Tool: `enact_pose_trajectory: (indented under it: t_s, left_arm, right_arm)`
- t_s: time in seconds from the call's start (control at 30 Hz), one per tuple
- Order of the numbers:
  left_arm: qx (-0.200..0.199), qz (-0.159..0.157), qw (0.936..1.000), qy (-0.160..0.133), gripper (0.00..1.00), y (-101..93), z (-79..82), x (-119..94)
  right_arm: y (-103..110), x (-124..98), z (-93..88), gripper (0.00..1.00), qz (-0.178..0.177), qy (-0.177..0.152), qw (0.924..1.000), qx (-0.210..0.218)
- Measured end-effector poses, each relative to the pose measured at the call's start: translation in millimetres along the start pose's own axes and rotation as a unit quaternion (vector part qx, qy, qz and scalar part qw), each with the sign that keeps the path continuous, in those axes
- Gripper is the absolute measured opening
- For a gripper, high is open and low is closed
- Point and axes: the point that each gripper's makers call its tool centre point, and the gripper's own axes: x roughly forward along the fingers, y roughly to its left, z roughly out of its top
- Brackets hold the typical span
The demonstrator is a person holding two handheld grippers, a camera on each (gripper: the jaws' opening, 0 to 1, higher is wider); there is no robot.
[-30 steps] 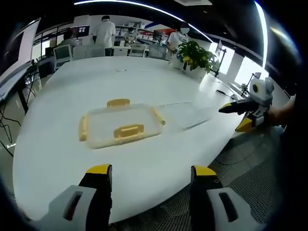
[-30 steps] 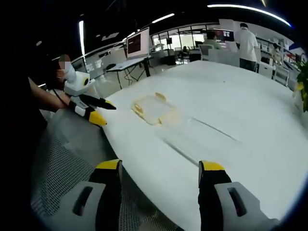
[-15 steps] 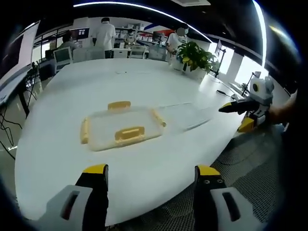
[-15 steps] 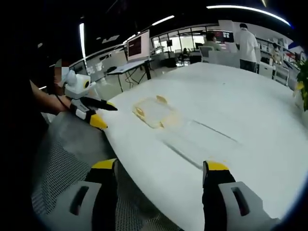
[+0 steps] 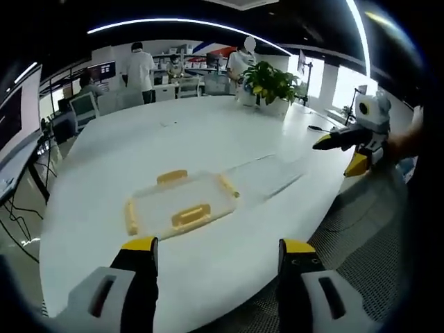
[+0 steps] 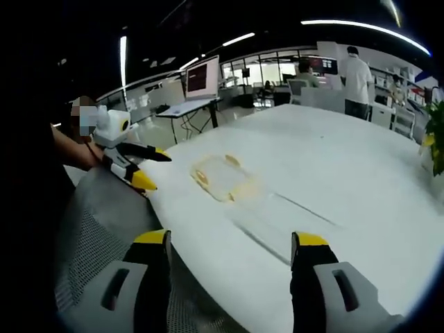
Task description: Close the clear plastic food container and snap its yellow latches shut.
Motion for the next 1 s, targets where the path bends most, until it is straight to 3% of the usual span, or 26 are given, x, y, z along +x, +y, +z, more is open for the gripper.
enact_pose_trajectory:
  t_s: [0.17, 0.27, 0.43, 0.53, 0.63, 0.73, 1.0]
  left_arm:
    - [-0.007, 0.000, 1.0000, -0.002, 0.65, 1.5, -1.4, 0.8]
    - [-0.007, -0.005, 1.0000, -0.003, 0.65, 0.1, -1.2, 1.1]
    - [-0.017, -0.028, 0.9995, 0.003, 0.72, -2.2, 0.6, 2.0]
    - [0.009, -0.035, 0.9993, 0.005, 0.66, -0.1, 6.2, -0.1]
    - [0.007, -0.050, 0.9987, 0.000, 0.67, 2.4, 12.9, -0.3]
    - [0.021, -0.061, 0.9977, 0.020, 0.64, 9.1, 11.3, -0.5]
    - [0.014, -0.075, 0.9969, 0.019, 0.64, 29.8, 17.9, -6.3]
  right_arm:
    - [0.6, 0.2, 2.6, 0.71, 0.004, -0.011, 0.9998, 0.013]
    - [-0.3, 0.6, 1.0, 0.68, 0.000, -0.001, 1.0000, 0.004]
    - [2.4, 0.5, 17.4, 0.68, 0.000, -0.009, 1.0000, 0.000]
    - [6.2, 2.8, 23.0, 0.64, -0.002, -0.004, 1.0000, -0.009]
    - [16.2, 7.2, 28.9, 0.67, 0.011, -0.006, 0.9998, -0.016]
    - [22.4, 14.9, 28.1, 0.66, 0.015, 0.012, 0.9992, -0.034]
    - [32.3, 30.5, 50.6, 0.66, 0.019, 0.005, 0.9993, -0.031]
